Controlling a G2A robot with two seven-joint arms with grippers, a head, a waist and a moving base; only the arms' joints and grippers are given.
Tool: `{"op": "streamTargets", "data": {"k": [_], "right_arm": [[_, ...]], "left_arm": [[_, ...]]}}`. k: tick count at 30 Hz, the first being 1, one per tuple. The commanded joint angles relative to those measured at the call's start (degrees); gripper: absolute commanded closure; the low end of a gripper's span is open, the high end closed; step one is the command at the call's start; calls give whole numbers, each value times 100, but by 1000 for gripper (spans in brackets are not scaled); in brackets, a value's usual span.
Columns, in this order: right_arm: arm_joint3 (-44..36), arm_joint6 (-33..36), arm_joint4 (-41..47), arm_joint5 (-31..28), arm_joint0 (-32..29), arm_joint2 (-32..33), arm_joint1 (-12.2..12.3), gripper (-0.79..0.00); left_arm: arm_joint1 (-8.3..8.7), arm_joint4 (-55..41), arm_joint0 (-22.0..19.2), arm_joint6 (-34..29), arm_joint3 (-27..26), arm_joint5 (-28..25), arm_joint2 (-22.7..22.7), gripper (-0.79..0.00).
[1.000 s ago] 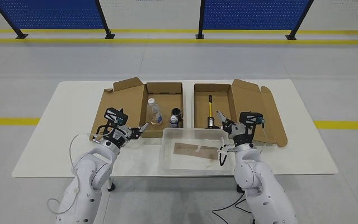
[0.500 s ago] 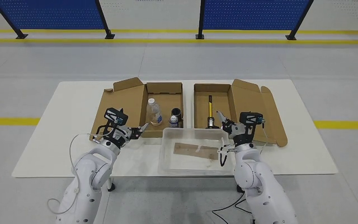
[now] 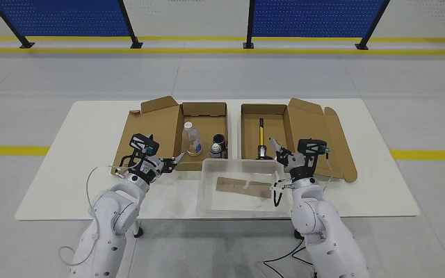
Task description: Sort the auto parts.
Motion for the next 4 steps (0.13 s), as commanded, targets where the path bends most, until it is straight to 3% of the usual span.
{"op": "streamTargets", "data": {"k": [1, 4], "right_arm": [[0, 0, 0, 0, 0, 0, 0, -784], [0, 0, 0, 0, 0, 0, 0, -784]], "left_arm": [[0, 0, 0, 0, 0, 0, 0, -784], [0, 0, 0, 0, 0, 0, 0, -785]]}}
